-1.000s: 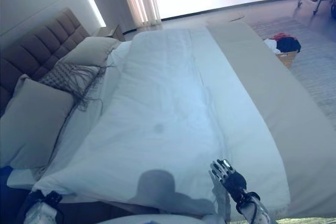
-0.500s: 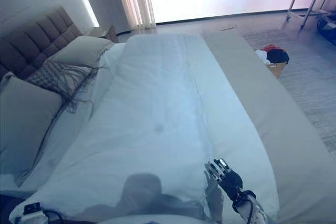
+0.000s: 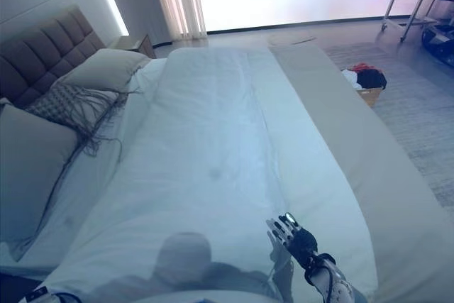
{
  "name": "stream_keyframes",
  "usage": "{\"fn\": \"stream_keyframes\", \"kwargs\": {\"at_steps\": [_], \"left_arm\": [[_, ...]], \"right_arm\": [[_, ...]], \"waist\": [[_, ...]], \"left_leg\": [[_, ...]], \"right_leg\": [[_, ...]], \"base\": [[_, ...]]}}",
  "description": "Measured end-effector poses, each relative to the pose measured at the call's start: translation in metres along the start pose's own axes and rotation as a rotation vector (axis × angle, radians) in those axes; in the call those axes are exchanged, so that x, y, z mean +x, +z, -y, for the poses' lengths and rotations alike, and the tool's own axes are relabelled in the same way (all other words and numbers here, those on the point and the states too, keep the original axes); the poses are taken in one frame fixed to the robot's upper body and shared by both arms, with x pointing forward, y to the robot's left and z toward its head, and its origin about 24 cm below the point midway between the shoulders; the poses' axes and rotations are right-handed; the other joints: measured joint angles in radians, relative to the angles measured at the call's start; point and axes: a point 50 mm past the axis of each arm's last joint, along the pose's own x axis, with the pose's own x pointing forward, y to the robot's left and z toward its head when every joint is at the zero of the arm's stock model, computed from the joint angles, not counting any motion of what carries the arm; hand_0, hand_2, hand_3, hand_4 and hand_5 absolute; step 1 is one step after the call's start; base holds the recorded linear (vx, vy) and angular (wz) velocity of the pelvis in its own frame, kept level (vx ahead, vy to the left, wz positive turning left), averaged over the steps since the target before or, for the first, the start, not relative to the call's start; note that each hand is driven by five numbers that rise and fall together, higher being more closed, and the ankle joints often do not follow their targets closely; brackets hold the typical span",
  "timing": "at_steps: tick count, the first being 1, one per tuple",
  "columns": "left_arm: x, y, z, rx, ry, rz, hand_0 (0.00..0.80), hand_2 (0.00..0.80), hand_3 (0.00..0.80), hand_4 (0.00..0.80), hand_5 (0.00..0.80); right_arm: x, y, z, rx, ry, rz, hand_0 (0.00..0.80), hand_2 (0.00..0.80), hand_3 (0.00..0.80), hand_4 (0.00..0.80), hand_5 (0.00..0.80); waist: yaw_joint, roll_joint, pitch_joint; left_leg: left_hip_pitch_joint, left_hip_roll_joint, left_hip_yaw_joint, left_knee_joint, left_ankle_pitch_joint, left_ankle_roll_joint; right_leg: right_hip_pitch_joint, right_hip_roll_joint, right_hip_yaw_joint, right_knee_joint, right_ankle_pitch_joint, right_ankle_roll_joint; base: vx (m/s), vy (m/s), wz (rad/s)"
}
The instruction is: Make the bed neatly
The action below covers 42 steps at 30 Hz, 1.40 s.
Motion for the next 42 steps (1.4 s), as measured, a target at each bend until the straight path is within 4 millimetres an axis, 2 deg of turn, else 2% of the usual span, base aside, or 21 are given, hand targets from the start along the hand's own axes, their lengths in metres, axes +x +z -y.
{"fn": "stream_keyframes", "kwargs": {"at_steps": [5,7,11,17,22,26,31,33,42], "left_arm": [[-0.002,0.000,0.007,0.198,-0.141,0.049,0.000,0.000,0.000,0.000,0.000],[-0.005,0.000,0.016,0.347,-0.239,0.096,0.000,0.000,0.000,0.000,0.000],[-0.017,-0.007,0.032,0.553,-0.408,0.197,0.000,0.000,0.000,0.000,0.000],[-0.038,-0.049,0.039,0.733,-0.611,0.189,0.000,0.000,0.000,0.000,0.000],[-0.040,-0.060,0.034,0.754,-0.642,0.148,0.000,0.000,0.000,0.000,0.000],[-0.044,-0.076,0.030,0.800,-0.679,0.111,0.000,0.000,0.000,0.000,0.000],[-0.051,-0.103,0.019,0.957,-0.735,0.066,0.000,0.000,0.000,0.000,0.000],[-0.052,-0.109,0.013,1.005,-0.728,0.056,0.000,0.000,0.000,0.000,0.000],[-0.027,-0.102,-0.038,1.366,-0.513,0.079,0.000,0.000,0.000,0.000,0.000]], "right_arm": [[0.000,0.000,0.004,0.003,0.000,0.013,0.000,0.000,0.000,0.000,0.000],[0.000,0.000,0.005,0.006,-0.001,0.027,0.000,0.000,0.000,0.000,0.000],[0.000,0.002,0.008,0.031,-0.002,0.072,0.000,0.000,0.000,0.000,0.000],[0.006,-0.004,0.001,0.080,0.014,0.110,0.000,0.000,0.000,0.000,0.000],[0.011,-0.006,-0.006,0.104,0.032,0.133,0.000,0.000,0.000,0.000,0.000],[0.011,-0.008,-0.002,0.108,0.010,0.132,0.000,0.000,0.000,0.000,0.000],[0.011,-0.008,-0.003,0.110,0.005,0.136,0.000,0.000,0.000,0.000,0.000],[0.011,-0.008,-0.002,0.112,0.000,0.135,0.000,0.000,0.000,0.000,0.000],[0.010,-0.009,0.002,0.127,-0.018,0.134,0.000,0.000,0.000,0.000,0.000]], "waist": [[0.026,0.000,0.005],[0.033,0.000,0.024],[0.074,0.002,0.064],[0.131,0.002,0.095],[0.132,-0.005,0.091],[0.131,-0.005,0.088],[0.131,-0.002,0.087],[0.131,-0.001,0.083],[0.132,0.004,0.037]], "left_leg": [[-0.003,0.004,0.000,0.000,0.005,0.007],[-0.001,0.006,0.000,-0.002,0.005,0.007],[-0.002,0.005,-0.001,-0.008,0.005,0.007],[-0.003,0.001,-0.001,-0.035,0.005,0.007],[0.001,-0.004,0.001,-0.050,0.005,0.007],[0.005,-0.016,0.001,-0.053,0.004,0.007],[0.005,-0.031,0.006,-0.066,0.004,0.007],[0.004,-0.034,0.029,-0.077,0.002,0.008],[0.001,-0.049,0.053,-0.080,-0.019,0.010]], "right_leg": [[0.007,0.008,-0.004,-0.009,0.000,0.000],[0.016,0.012,-0.011,-0.015,0.000,0.000],[0.020,0.012,-0.027,-0.016,0.000,-0.001],[0.022,0.011,-0.042,-0.009,0.000,-0.001],[0.022,0.006,-0.043,-0.004,0.000,0.003],[0.021,-0.010,-0.043,0.010,0.002,0.012],[0.018,-0.025,-0.043,0.037,-0.001,0.022],[0.015,-0.026,-0.042,0.041,-0.001,0.026],[-0.003,-0.056,-0.037,0.073,-0.006,0.043]], "base": [[-0.017,-0.040,0.05],[-0.020,-0.056,0.14],[-0.030,-0.047,0.17],[0.013,-0.011,0.21],[0.027,0.041,0.10],[0.013,0.030,0.06],[0.007,0.011,0.18],[0.021,-0.028,0.22],[0.010,0.001,0.03]]}}
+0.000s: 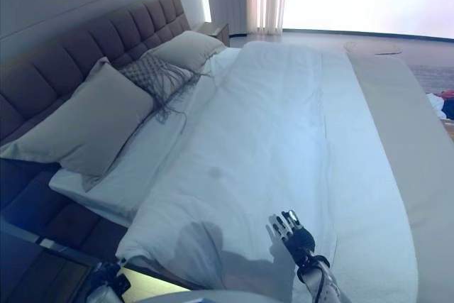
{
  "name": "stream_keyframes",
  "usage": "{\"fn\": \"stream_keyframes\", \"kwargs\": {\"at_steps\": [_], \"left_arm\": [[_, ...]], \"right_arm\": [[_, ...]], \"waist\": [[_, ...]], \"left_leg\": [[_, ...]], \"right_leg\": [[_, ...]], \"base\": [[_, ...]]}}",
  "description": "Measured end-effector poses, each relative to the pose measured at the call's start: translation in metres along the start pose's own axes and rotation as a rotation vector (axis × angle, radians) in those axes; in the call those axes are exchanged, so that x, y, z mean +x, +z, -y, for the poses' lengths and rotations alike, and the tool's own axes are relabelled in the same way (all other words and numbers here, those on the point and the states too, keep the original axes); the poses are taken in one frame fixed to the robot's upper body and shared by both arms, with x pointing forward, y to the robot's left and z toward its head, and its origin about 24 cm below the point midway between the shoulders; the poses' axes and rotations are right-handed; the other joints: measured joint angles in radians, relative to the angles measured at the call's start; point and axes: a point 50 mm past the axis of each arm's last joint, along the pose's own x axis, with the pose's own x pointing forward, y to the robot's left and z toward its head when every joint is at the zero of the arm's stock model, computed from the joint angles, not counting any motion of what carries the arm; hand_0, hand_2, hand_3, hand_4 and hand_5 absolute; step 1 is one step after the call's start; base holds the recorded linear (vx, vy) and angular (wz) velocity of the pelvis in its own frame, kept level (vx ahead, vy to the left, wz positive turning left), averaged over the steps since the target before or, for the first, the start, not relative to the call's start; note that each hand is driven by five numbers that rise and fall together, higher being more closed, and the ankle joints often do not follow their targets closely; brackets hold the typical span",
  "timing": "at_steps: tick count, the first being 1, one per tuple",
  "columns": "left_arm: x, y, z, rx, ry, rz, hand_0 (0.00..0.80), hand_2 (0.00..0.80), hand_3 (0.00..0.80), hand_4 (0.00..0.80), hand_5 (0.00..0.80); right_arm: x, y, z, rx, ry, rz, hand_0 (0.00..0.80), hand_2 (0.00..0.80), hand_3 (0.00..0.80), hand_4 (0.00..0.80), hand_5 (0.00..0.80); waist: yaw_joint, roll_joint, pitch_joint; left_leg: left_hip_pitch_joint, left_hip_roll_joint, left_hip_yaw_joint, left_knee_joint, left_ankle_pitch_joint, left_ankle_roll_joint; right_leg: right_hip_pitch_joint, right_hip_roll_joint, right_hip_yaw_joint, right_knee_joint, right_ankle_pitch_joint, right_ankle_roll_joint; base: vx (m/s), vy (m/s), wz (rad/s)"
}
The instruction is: Make the bed neatly
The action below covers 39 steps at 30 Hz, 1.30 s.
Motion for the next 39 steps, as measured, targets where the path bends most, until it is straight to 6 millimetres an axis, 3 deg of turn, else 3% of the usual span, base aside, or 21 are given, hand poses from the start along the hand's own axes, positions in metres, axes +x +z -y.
{"fn": "stream_keyframes", "kwargs": {"at_steps": [7,11,15,18,20,22,25,29,39], "left_arm": [[-0.007,-0.034,-0.030,0.062,0.105,-0.130,0.000,0.000,0.000,0.000,0.000],[-0.008,-0.041,-0.043,0.169,0.124,-0.177,0.000,0.000,0.000,0.000,0.000],[-0.006,-0.034,-0.062,0.193,0.154,-0.167,0.000,0.000,0.000,0.000,0.000],[-0.001,-0.014,-0.077,0.145,0.164,-0.096,0.000,0.000,0.000,0.000,0.000],[0.003,0.007,-0.076,0.133,0.081,-0.003,0.000,0.000,0.000,0.000,0.000],[0.004,0.028,-0.062,0.128,-0.036,0.089,0.000,0.000,0.000,0.000,0.000],[-0.002,0.051,-0.018,0.190,-0.306,0.221,0.000,0.000,0.000,0.000,0.000],[-0.025,0.075,0.037,0.222,-0.613,0.367,0.000,0.000,0.000,0.000,0.000],[-0.039,0.105,0.083,0.151,-0.768,0.432,0.000,0.000,0.000,0.000,0.000]], "right_arm": [[-0.001,0.003,0.003,-0.007,-0.008,0.002,0.000,0.000,0.000,0.000,0.000],[-0.003,0.011,0.008,-0.014,-0.018,0.019,0.000,0.000,0.000,0.000,0.000],[-0.007,0.025,0.016,-0.054,-0.037,0.023,0.000,0.000,0.000,0.000,0.000],[-0.007,0.029,0.017,-0.055,-0.038,0.023,0.000,0.000,0.000,0.000,0.000],[-0.008,0.030,0.018,-0.054,-0.037,0.026,0.000,0.000,0.000,0.000,0.000],[-0.007,0.028,0.017,-0.048,-0.033,0.024,0.000,0.000,0.000,0.000,0.000],[-0.007,0.027,0.016,-0.055,-0.031,0.037,0.000,0.000,0.000,0.000,0.000],[-0.007,0.026,0.015,-0.106,-0.044,0.076,0.000,0.000,0.000,0.000,0.000],[-0.008,0.027,0.017,-0.090,-0.080,0.144,0.000,0.000,0.000,0.000,0.000]], "waist": [[0.000,0.011,-0.008],[-0.001,0.028,-0.006],[-0.002,0.045,-0.010],[-0.002,0.060,-0.004],[-0.001,0.069,0.002],[-0.001,0.072,0.004],[-0.002,0.069,0.007],[-0.004,0.044,0.030],[-0.055,-0.007,0.090]], "left_leg": [[-0.005,-0.003,0.004,0.000,-0.001,0.002],[-0.009,-0.008,0.004,0.000,-0.001,0.002],[-0.018,-0.017,0.002,0.000,-0.002,0.004],[-0.018,-0.017,0.001,0.000,-0.002,0.004],[-0.018,-0.017,0.001,0.000,-0.002,0.004],[-0.019,-0.018,0.001,0.001,-0.002,0.004],[-0.022,-0.020,0.003,0.002,-0.002,0.004],[-0.020,-0.036,0.004,0.013,-0.007,0.012],[-0.020,-0.088,0.003,0.075,-0.034,0.049]], "right_leg": [[-0.010,-0.002,0.008,0.002,0.000,0.001],[-0.015,-0.010,0.008,0.010,-0.003,0.004],[-0.032,-0.023,0.008,0.028,-0.009,0.008],[-0.032,-0.024,0.009,0.030,-0.010,0.008],[-0.033,-0.024,0.009,0.032,-0.011,0.008],[-0.035,-0.026,0.009,0.036,-0.013,0.009],[-0.046,-0.030,0.016,0.049,-0.018,0.008],[-0.073,-0.056,0.038,0.102,-0.044,0.009],[-0.119,-0.108,0.116,0.177,-0.060,0.020]], "base": [[0.012,0.030,-0.03],[-0.006,0.066,0.01],[0.005,0.062,0.02],[0.014,0.028,0.00],[0.000,0.000,0.00],[0.000,0.000,0.00],[-0.009,-0.005,-0.03],[-0.001,0.020,-0.09],[-0.042,0.047,-0.17]]}}
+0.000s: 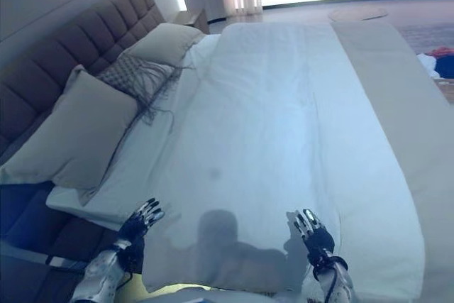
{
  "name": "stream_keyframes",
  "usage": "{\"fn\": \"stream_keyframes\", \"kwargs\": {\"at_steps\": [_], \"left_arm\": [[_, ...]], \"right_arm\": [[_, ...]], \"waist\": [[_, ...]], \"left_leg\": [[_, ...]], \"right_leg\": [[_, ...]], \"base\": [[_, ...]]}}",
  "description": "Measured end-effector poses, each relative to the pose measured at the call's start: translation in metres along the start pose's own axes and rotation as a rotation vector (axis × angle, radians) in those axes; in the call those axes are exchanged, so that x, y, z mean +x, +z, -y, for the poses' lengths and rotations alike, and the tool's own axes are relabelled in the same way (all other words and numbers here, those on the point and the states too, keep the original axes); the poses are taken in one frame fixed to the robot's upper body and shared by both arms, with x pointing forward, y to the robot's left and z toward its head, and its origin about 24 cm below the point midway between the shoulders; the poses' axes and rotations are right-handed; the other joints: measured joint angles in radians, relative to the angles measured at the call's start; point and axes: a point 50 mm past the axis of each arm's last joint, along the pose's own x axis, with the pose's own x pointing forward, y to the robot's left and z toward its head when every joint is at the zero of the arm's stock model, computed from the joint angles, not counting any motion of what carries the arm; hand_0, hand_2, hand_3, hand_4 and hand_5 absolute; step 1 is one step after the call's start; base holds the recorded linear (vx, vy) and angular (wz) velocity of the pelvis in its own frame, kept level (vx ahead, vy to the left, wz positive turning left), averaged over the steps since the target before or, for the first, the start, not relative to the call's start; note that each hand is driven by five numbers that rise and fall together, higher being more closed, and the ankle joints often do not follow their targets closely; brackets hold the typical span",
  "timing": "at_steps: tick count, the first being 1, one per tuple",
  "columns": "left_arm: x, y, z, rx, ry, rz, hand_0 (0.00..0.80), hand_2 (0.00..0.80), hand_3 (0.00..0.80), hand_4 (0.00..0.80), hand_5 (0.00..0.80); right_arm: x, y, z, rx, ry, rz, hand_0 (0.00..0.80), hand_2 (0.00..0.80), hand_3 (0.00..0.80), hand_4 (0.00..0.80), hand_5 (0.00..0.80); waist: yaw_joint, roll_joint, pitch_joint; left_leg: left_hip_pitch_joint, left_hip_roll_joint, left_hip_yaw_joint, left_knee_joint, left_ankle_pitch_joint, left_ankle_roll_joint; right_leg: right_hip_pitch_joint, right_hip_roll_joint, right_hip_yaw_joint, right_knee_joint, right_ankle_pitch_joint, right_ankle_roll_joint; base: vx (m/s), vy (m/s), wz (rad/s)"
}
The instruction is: Make the bed neatly
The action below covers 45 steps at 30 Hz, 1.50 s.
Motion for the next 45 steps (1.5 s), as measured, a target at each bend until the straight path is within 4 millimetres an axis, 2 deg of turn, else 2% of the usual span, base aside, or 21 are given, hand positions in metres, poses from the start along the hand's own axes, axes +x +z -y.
{"fn": "stream_keyframes", "kwargs": {"at_steps": [1,5,7,10,13,15,17,21,23,25,28,29,30,31,32,34,37,39,40,41,45], "left_arm": [[0.002,0.002,0.000,-0.005,0.007,0.006,0.000,0.000,0.000,0.000,0.000],[0.001,-0.001,0.001,-0.052,0.046,0.008,0.000,0.000,0.000,0.000,0.000],[0.000,-0.004,0.001,-0.075,0.068,0.009,0.000,0.000,0.000,0.000,0.000],[0.000,-0.005,0.002,-0.092,0.077,0.011,0.000,0.000,0.000,0.000,0.000],[-0.005,-0.011,0.001,-0.095,0.076,-0.007,0.000,0.000,0.000,0.000,0.000],[-0.010,-0.018,0.001,-0.103,0.084,-0.027,0.000,0.000,0.000,0.000,0.000],[-0.016,-0.025,0.001,-0.111,0.090,-0.045,0.000,0.000,0.000,0.000,0.000],[-0.018,-0.024,0.002,-0.108,0.066,-0.038,0.000,0.000,0.000,0.000,0.000],[-0.013,-0.019,0.004,-0.101,0.044,-0.021,0.000,0.000,0.000,0.000,0.000],[-0.006,-0.009,0.006,-0.084,0.022,0.002,0.000,0.000,0.000,0.000,0.000],[0.002,-0.002,0.014,-0.053,-0.024,0.011,0.000,0.000,0.000,0.000,0.000],[0.001,-0.005,0.016,-0.051,-0.028,0.002,0.000,0.000,0.000,0.000,0.000],[-0.001,-0.007,0.016,-0.052,-0.026,-0.005,0.000,0.000,0.000,0.000,0.000],[-0.003,-0.010,0.015,-0.055,-0.014,-0.015,0.000,0.000,0.000,0.000,0.000],[-0.006,-0.014,0.012,-0.058,0.009,-0.026,0.000,0.000,0.000,0.000,0.000],[-0.009,-0.017,0.006,-0.050,0.046,-0.040,0.000,0.000,0.000,0.000,0.000],[-0.007,-0.011,0.001,0.007,0.095,-0.029,0.000,0.000,0.000,0.000,0.000],[-0.007,-0.005,-0.002,0.125,0.129,-0.001,0.000,0.000,0.000,0.000,0.000],[-0.008,-0.001,-0.006,0.186,0.149,0.015,0.000,0.000,0.000,0.000,0.000],[-0.008,0.000,-0.008,0.243,0.170,0.012,0.000,0.000,0.000,0.000,0.000],[0.000,0.003,0.003,0.366,0.170,0.017,0.000,0.000,0.000,0.000,0.000]], "right_arm": [[0.000,-0.001,-0.001,0.004,0.006,-0.002,0.000,0.000,0.000,0.000,0.000],[-0.001,-0.006,-0.001,-0.003,0.028,-0.026,0.000,0.000,0.000,0.000,0.000],[0.000,-0.013,-0.001,-0.012,0.030,-0.062,0.000,0.000,0.000,0.000,0.000],[0.001,-0.015,-0.001,-0.020,0.031,-0.079,0.000,0.000,0.000,0.000,0.000],[0.003,-0.011,-0.003,-0.021,0.030,-0.069,0.000,0.000,0.000,0.000,0.000],[0.003,-0.008,-0.003,-0.009,0.030,-0.063,0.000,0.000,0.000,0.000,0.000],[0.002,-0.005,0.001,-0.013,0.023,-0.074,0.000,0.000,0.000,0.000,0.000],[0.002,0.000,0.004,-0.030,0.018,-0.083,0.000,0.000,0.000,0.000,0.000],[0.002,0.007,0.001,-0.045,0.031,-0.068,0.000,0.000,0.000,0.000,0.000],[0.002,0.007,-0.002,-0.035,0.044,-0.061,0.000,0.000,0.000,0.000,0.000],[0.007,0.003,-0.012,0.029,0.062,-0.060,0.000,0.000,0.000,0.000,0.000],[0.007,0.002,-0.014,0.038,0.069,-0.070,0.000,0.000,0.000,0.000,0.000],[0.008,0.001,-0.015,0.041,0.077,-0.077,0.000,0.000,0.000,0.000,0.000],[0.008,0.000,-0.015,0.043,0.085,-0.085,0.000,0.000,0.000,0.000,0.000],[0.006,-0.005,-0.014,0.052,0.089,-0.100,0.000,0.000,0.000,0.000,0.000],[0.003,-0.014,-0.014,0.076,0.099,-0.120,0.000,0.000,0.000,0.000,0.000],[0.000,-0.026,-0.016,0.081,0.120,-0.157,0.000,0.000,0.000,0.000,0.000],[-0.002,-0.031,-0.015,0.055,0.117,-0.195,0.000,0.000,0.000,0.000,0.000],[-0.001,-0.032,-0.017,0.048,0.123,-0.202,0.000,0.000,0.000,0.000,0.000],[0.003,-0.030,-0.021,0.033,0.122,-0.205,0.000,0.000,0.000,0.000,0.000],[0.018,-0.012,-0.036,-0.024,0.137,-0.176,0.000,0.000,0.000,0.000,0.000]], "waist": [[-0.002,-0.005,0.004],[0.004,-0.012,0.008],[0.034,-0.010,0.008],[0.062,-0.025,0.013],[0.088,-0.041,0.015],[0.079,-0.057,0.021],[0.051,-0.056,0.020],[-0.019,-0.032,0.008],[-0.045,-0.012,0.004],[-0.061,-0.018,0.007],[-0.057,-0.019,0.017],[-0.057,-0.015,0.019],[-0.055,0.003,0.024],[-0.056,0.023,0.026],[-0.055,0.021,0.030],[-0.051,0.019,0.030],[-0.025,0.003,0.028],[0.005,0.000,0.021],[0.027,-0.015,0.008],[0.046,-0.023,0.002],[0.059,-0.009,0.000]], "left_leg": [[0.000,-0.001,-0.002,0.004,-0.009,0.013],[-0.013,0.020,-0.009,0.022,-0.024,-0.008],[-0.031,0.052,-0.010,0.042,-0.031,0.002],[-0.091,0.084,-0.024,0.126,-0.032,0.006],[-0.122,0.094,-0.062,0.173,0.000,0.050],[-0.123,0.096,-0.068,0.180,0.032,0.067],[-0.141,0.106,-0.089,0.234,0.014,0.078],[-0.109,0.197,-0.095,0.306,-0.033,0.021],[-0.058,0.188,-0.087,0.233,-0.062,-0.018],[-0.045,0.144,-0.077,0.187,-0.074,-0.035],[-0.013,0.053,-0.057,0.161,-0.083,-0.025],[-0.002,0.029,-0.059,0.155,-0.103,-0.004],[0.012,0.012,-0.058,0.141,-0.122,-0.012],[0.028,0.006,-0.058,0.117,-0.149,-0.039],[0.033,-0.020,-0.052,0.114,-0.145,-0.047],[0.009,-0.029,-0.042,0.130,-0.153,-0.031],[-0.011,-0.013,-0.038,0.137,-0.150,-0.017],[-0.018,0.042,-0.013,0.138,-0.140,-0.024],[-0.020,0.059,-0.008,0.138,-0.140,-0.024],[-0.029,0.075,-0.003,0.143,-0.140,-0.023],[-0.055,0.134,-0.033,0.169,-0.122,-0.009]], "right_leg": [[-0.001,0.001,0.002,0.010,0.001,0.001],[-0.013,0.026,0.013,-0.005,0.014,-0.006],[-0.017,0.067,0.026,-0.042,0.032,-0.015],[-0.044,0.093,0.037,-0.042,0.038,-0.040],[-0.065,0.100,0.061,-0.044,0.045,-0.073],[-0.072,0.088,0.075,-0.039,0.043,-0.086],[-0.080,0.081,0.087,-0.034,0.051,-0.102],[-0.111,0.081,0.110,0.016,0.053,-0.086],[-0.144,0.064,0.131,0.052,0.047,-0.072],[-0.164,0.022,0.136,0.073,0.050,-0.046],[-0.168,-0.081,0.141,0.085,0.071,0.016],[-0.170,-0.095,0.157,0.082,0.080,0.034],[-0.172,-0.104,0.169,0.080,0.088,0.047],[-0.174,-0.110,0.176,0.079,0.098,0.060],[-0.176,-0.123,0.196,0.070,0.113,0.072],[-0.162,-0.120,0.200,0.015,0.159,0.079],[-0.140,-0.106,0.194,-0.044,0.200,0.072],[-0.136,-0.064,0.162,0.008,0.167,0.012],[-0.124,-0.042,0.131,-0.017,0.151,0.010],[-0.127,-0.027,0.120,-0.044,0.150,0.034],[-0.127,0.036,0.095,-0.054,0.151,0.005]], "base": [[-0.124,-0.022,-0.03],[-0.122,-0.210,-0.10],[-0.143,-0.263,-0.21],[-0.180,-0.136,-0.12],[-0.115,0.064,-0.30],[-0.111,0.219,-0.26],[-0.156,0.378,-0.30],[-0.108,0.465,-0.23],[-0.129,0.468,-0.18],[-0.171,0.444,0.10],[-0.121,0.310,0.06],[-0.155,0.252,-0.09],[-0.160,0.205,-0.13],[-0.205,0.216,-0.13],[-0.227,0.208,-0.16],[-0.206,0.169,-0.12],[-0.118,-0.077,0.00],[-0.079,-0.205,0.02],[-0.083,-0.156,-0.19],[-0.132,-0.131,-0.24],[-0.173,-0.059,-0.06]]}}
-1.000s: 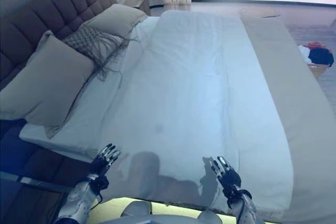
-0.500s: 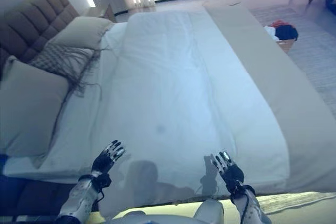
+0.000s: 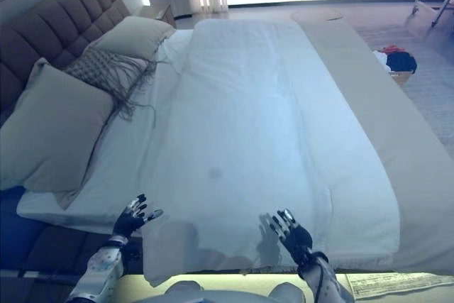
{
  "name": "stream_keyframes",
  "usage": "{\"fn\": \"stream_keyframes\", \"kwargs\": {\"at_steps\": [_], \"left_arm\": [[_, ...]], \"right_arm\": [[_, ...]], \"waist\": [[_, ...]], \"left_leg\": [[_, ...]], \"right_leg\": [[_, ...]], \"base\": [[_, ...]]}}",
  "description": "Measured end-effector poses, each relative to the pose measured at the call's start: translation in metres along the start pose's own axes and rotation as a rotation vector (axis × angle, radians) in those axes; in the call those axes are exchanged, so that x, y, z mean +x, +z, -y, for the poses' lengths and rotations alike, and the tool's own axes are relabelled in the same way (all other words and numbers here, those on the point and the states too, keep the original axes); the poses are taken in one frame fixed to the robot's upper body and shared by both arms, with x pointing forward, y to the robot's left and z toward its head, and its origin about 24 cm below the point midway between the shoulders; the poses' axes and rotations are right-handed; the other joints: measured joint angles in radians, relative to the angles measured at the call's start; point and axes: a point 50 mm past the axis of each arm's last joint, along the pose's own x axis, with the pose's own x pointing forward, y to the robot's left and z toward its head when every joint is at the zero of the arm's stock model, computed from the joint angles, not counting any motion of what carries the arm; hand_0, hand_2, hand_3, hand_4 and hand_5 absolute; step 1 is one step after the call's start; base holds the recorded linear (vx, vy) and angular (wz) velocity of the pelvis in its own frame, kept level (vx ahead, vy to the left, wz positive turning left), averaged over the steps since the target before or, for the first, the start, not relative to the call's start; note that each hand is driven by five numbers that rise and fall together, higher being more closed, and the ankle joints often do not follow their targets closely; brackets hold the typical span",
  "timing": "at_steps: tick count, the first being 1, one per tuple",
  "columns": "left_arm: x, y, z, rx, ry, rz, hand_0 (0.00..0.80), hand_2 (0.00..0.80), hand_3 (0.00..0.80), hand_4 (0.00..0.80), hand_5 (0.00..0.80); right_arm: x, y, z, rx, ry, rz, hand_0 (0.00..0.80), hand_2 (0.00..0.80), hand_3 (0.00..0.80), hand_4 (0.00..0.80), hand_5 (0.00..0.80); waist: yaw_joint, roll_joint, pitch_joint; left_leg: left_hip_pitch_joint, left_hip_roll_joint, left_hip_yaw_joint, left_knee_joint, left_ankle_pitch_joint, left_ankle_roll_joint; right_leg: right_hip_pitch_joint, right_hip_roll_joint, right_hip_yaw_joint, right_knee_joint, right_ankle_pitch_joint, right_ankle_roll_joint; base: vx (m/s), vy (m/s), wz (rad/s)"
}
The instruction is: Make the bed neatly
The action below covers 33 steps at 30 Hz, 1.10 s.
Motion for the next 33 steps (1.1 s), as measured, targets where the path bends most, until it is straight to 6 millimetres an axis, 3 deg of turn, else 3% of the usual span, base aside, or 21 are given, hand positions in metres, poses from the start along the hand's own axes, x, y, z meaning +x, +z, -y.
{"fn": "stream_keyframes", "kwargs": {"at_steps": [3,7,9,13,14,15,18,22,24,27,33], "left_arm": [[0.011,0.015,0.014,0.034,-0.035,0.045,0.000,0.000,0.000,0.000,0.000],[0.009,0.013,0.018,0.146,-0.043,0.060,0.000,0.000,0.000,0.000,0.000],[0.009,0.011,0.015,0.211,-0.021,0.066,0.000,0.000,0.000,0.000,0.000],[0.011,0.016,0.014,0.403,0.035,0.135,0.000,0.000,0.000,0.000,0.000],[0.017,0.028,0.016,0.478,0.037,0.195,0.000,0.000,0.000,0.000,0.000],[0.022,0.038,0.019,0.534,0.045,0.248,0.000,0.000,0.000,0.000,0.000],[0.043,0.086,0.035,0.656,0.110,0.452,0.000,0.000,0.000,0.000,0.000],[0.059,0.124,0.040,0.725,0.236,0.566,0.000,0.000,0.000,0.000,0.000],[0.063,0.130,0.039,0.752,0.282,0.574,0.000,0.000,0.000,0.000,0.000],[0.063,0.129,0.040,0.783,0.343,0.576,0.000,0.000,0.000,0.000,0.000],[0.065,0.130,0.039,0.947,0.443,0.567,0.000,0.000,0.000,0.000,0.000]], "right_arm": [[0.000,0.004,0.002,-0.002,-0.026,0.024,0.000,0.000,0.000,0.000,0.000],[-0.011,0.001,0.017,0.068,-0.090,0.059,0.000,0.000,0.000,0.000,0.000],[-0.016,-0.004,0.022,0.088,-0.102,0.055,0.000,0.000,0.000,0.000,0.000],[-0.022,-0.013,0.028,0.096,-0.111,0.022,0.000,0.000,0.000,0.000,0.000],[-0.016,-0.008,0.021,0.072,-0.074,0.024,0.000,0.000,0.000,0.000,0.000],[-0.009,-0.001,0.015,0.062,-0.046,0.040,0.000,0.000,0.000,0.000,0.000],[0.019,0.035,-0.018,-0.021,0.067,0.119,0.000,0.000,0.000,0.000,0.000],[0.042,0.085,-0.067,-0.062,0.192,0.272,0.000,0.000,0.000,0.000,0.000],[0.047,0.107,-0.088,-0.074,0.236,0.342,0.000,0.000,0.000,0.000,0.000],[0.050,0.128,-0.114,-0.089,0.286,0.400,0.000,0.000,0.000,0.000,0.000],[0.047,0.128,-0.118,-0.086,0.282,0.407,0.000,0.000,0.000,0.000,0.000]], "waist": [[-0.007,-0.010,0.004],[-0.051,-0.016,0.011],[-0.069,-0.022,0.015],[-0.085,-0.028,0.044],[-0.083,-0.032,0.058],[-0.088,-0.022,0.084],[-0.090,-0.005,0.166],[-0.089,-0.019,0.256],[-0.096,-0.031,0.291],[-0.113,-0.034,0.321],[-0.115,-0.035,0.348]], "left_leg": [[-0.015,0.005,-0.001,0.028,0.011,0.017],[0.007,-0.011,0.007,0.027,0.010,0.017],[0.015,-0.024,0.009,0.022,-0.009,0.037],[-0.032,-0.056,0.029,0.051,-0.036,0.010],[-0.102,-0.056,0.009,0.099,-0.063,0.015],[-0.161,-0.054,0.005,0.126,-0.055,-0.013],[-0.347,-0.034,0.008,0.203,-0.042,-0.021],[-0.478,-0.003,0.003,0.266,-0.041,-0.017],[-0.514,-0.002,0.004,0.280,-0.040,-0.015],[-0.546,0.000,0.000,0.275,-0.035,-0.009],[-0.558,-0.003,-0.028,0.225,-0.032,-0.015]], "right_leg": [[-0.007,0.002,-0.011,0.025,-0.019,-0.020],[-0.011,-0.003,0.012,0.045,-0.026,-0.016],[-0.015,-0.013,0.022,0.049,-0.023,-0.010],[-0.106,-0.051,0.056,0.080,0.007,0.008],[-0.161,-0.057,0.059,0.078,0.020,0.005],[-0.203,-0.056,0.053,0.068,0.061,0.003],[-0.340,-0.053,0.054,0.020,0.147,-0.001],[-0.448,-0.048,0.022,0.024,0.179,-0.019],[-0.491,-0.045,0.017,0.032,0.194,-0.047],[-0.537,-0.031,0.030,0.033,0.201,-0.059],[-0.587,-0.005,0.048,0.028,0.204,-0.072]], "base": [[-0.021,0.169,0.04],[0.003,0.182,-0.13],[0.018,0.133,-0.12],[-0.296,-0.001,-0.29],[-0.461,-0.069,-0.29],[-0.547,-0.119,-0.20],[-0.410,-0.119,-0.14],[-0.205,-0.020,-0.14],[-0.099,0.070,-0.16],[-0.075,0.074,-0.19],[-0.039,0.048,-0.19]]}}
